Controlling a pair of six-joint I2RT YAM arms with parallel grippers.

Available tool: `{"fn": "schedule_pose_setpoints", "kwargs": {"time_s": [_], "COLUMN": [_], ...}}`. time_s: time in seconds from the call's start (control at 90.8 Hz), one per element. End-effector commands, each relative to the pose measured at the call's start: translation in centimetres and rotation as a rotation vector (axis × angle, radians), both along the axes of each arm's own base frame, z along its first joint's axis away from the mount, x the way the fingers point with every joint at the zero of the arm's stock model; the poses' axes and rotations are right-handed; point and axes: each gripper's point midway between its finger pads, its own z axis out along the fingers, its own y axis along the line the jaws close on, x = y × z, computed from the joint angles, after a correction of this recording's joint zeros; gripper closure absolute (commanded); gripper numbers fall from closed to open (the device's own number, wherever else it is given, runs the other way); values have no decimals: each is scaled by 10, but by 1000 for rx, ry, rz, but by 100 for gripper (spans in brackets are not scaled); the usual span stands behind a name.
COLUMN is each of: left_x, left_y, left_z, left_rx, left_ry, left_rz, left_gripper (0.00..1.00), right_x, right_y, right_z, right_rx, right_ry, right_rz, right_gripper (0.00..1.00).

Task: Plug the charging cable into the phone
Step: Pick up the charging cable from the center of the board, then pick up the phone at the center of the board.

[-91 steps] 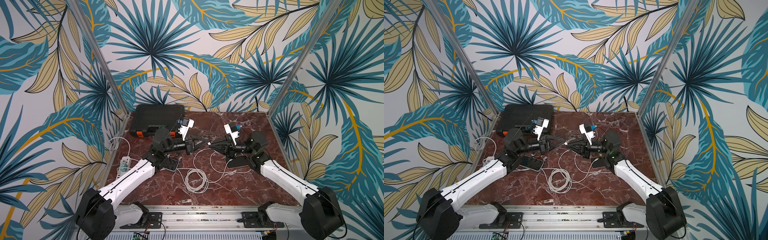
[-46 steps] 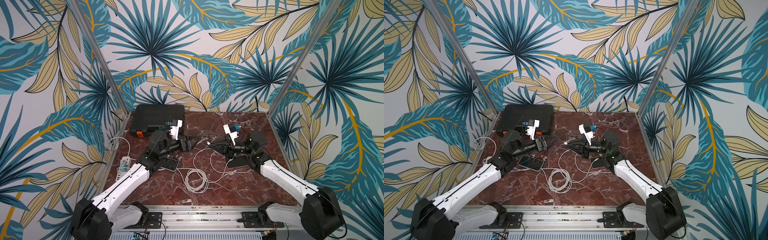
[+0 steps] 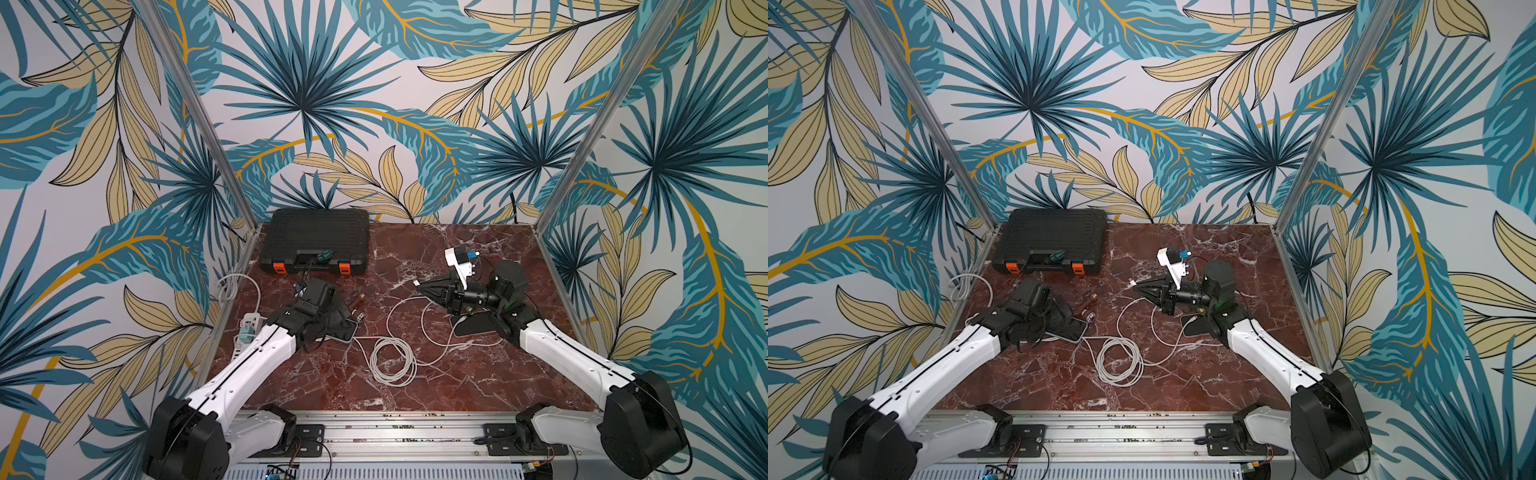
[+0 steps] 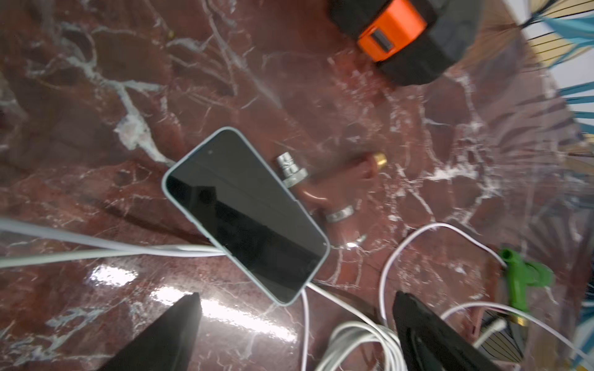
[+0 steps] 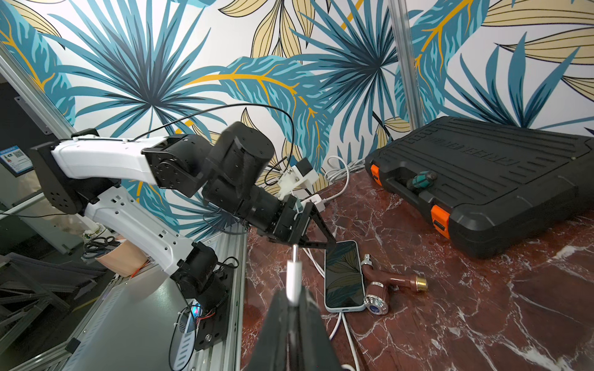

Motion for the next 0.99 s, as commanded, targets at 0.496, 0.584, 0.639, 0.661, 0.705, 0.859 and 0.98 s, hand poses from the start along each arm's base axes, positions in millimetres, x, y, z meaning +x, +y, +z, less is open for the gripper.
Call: {"fn": "schedule_pose_setpoints", "kwargs": {"time_s": [0.496,0.584,0.639,0.661,0.705,0.859,0.98], "left_x": [10,7,4,5,4,7,7], "left_y": [8,12,16,16,16,13,11], "left_z": [-19,-21,-24,-26,-30,-42,-49], "left_rx": [49,71,85,86,90,93,90], "left_ry": [233,249,261,263,272,297,325], "left_rz": [264,288,313,317,322,336,358], "left_gripper": [0,0,0,0,0,0,0], "right_x": [1,1,2,1,1,0,0], "right_y": [0,0,1,1,1,0,0], "right_z": [-20,-20,-19,-19,-18,-19,-20], "right_rx": [-28,-26,-24,-24,-24,-25,-27], "right_ry": [20,20,19,19,19,20,23], "right_rz": [-14,-12,-12,-11,-11,-8,-11], "right_gripper": [100,100,100,100,100,100,100]}}
